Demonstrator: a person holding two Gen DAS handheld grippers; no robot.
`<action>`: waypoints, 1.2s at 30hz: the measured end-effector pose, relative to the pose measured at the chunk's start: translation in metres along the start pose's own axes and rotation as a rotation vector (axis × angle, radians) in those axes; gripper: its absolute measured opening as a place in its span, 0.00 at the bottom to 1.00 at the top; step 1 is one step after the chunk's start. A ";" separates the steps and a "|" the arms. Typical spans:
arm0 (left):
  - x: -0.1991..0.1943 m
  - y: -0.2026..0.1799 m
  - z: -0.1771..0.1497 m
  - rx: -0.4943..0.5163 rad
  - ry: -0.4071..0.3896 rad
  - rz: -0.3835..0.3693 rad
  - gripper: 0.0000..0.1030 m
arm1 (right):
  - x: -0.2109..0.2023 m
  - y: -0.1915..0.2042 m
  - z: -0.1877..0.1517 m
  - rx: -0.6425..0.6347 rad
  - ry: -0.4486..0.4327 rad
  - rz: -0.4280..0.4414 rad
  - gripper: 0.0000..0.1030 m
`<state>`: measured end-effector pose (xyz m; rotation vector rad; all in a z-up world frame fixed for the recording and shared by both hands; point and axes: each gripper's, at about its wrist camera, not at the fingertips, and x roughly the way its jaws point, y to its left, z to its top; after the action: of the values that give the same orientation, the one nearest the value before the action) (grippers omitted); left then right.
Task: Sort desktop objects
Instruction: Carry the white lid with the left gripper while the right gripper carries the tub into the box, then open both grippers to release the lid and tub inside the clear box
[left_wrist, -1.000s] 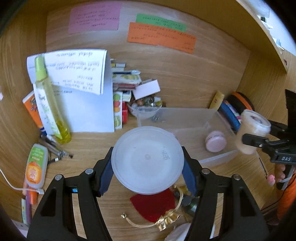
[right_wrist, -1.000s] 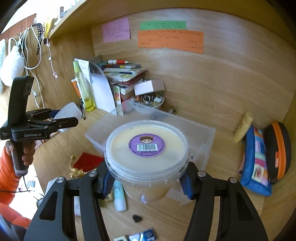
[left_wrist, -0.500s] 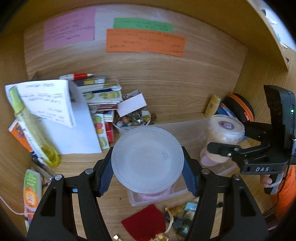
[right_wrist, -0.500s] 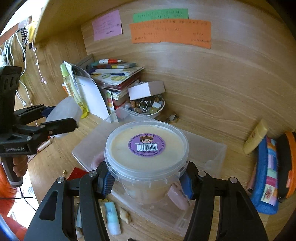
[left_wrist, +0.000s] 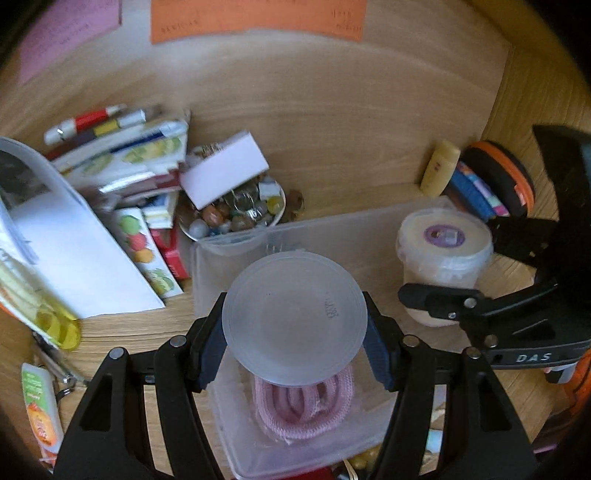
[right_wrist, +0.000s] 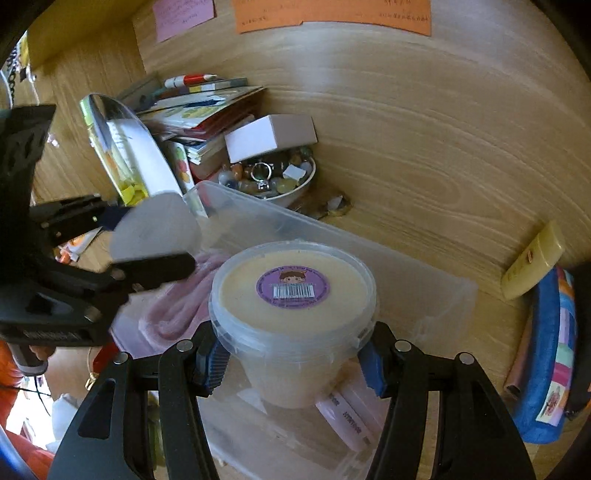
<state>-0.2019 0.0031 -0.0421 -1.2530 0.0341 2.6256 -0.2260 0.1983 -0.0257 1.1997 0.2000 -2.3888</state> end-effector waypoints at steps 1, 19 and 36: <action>0.003 0.001 0.000 -0.003 0.006 -0.008 0.63 | 0.001 0.000 0.002 -0.003 0.002 0.000 0.53; 0.034 -0.006 0.006 0.104 0.072 0.028 0.63 | 0.039 0.002 0.003 -0.050 0.147 -0.028 0.53; 0.017 -0.007 0.010 0.094 0.055 0.034 0.70 | 0.017 0.007 0.003 -0.078 0.093 -0.103 0.78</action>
<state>-0.2186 0.0144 -0.0481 -1.3032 0.1877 2.5851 -0.2333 0.1852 -0.0369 1.2939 0.3892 -2.3898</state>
